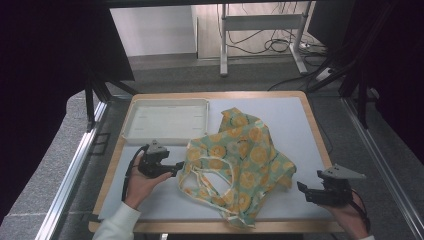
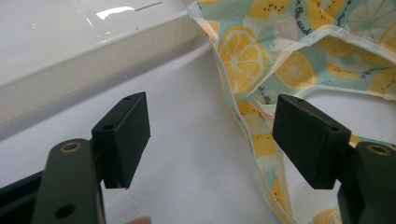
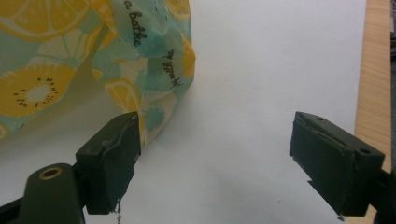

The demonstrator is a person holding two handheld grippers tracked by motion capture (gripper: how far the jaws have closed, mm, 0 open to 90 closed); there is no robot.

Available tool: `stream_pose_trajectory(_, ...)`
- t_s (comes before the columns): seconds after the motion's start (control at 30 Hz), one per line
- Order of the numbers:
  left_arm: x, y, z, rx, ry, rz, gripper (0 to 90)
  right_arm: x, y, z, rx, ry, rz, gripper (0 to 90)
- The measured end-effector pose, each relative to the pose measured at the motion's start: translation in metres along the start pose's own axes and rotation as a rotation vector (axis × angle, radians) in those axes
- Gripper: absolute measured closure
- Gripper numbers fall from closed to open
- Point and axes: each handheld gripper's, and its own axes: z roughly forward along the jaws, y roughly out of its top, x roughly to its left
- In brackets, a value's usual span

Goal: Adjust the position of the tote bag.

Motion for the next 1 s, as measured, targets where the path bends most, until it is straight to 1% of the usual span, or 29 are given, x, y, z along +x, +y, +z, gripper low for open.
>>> stream_pose_trajectory(0.13,-0.001,0.001,-0.002,0.005,0.002,0.005,27.9,-0.001,0.001,-0.002,-0.01,0.0,0.004,17.0)
stream_pose_trajectory(0.3,-0.003,0.004,-0.008,-0.008,0.003,0.012,28.0,-0.001,0.001,-0.001,-0.006,0.001,0.0,17.1)
stream_pose_trajectory(0.37,-0.003,0.008,-0.009,-0.01,-0.005,0.023,28.0,-0.001,0.0,-0.001,-0.006,0.001,0.0,17.3)
stream_pose_trajectory(0.43,-0.003,0.011,-0.009,-0.012,-0.009,0.024,27.9,-0.001,0.0,0.0,-0.004,-0.002,-0.002,17.5)
stream_pose_trajectory(0.5,-0.003,0.012,-0.009,-0.013,-0.01,0.02,27.9,-0.001,0.0,0.0,-0.002,-0.002,0.002,17.6)
stream_pose_trajectory(0.57,-0.003,0.013,-0.008,-0.009,-0.007,0.016,28.0,-0.001,0.0,0.001,0.002,0.001,0.015,18.0)
stream_pose_trajectory(0.67,-0.002,0.017,-0.011,-0.015,-0.014,0.014,28.4,-0.002,0.0,0.0,0.001,0.0,0.02,18.3)
stream_pose_trajectory(0.8,-0.003,0.019,-0.013,-0.018,-0.025,0.012,28.8,-0.002,0.0,-0.001,0.0,-0.006,0.018,18.5)
stream_pose_trajectory(1.0,-0.001,0.022,-0.011,-0.009,-0.039,0.009,29.5,-0.001,0.0,-0.001,0.001,-0.014,0.004,18.6)
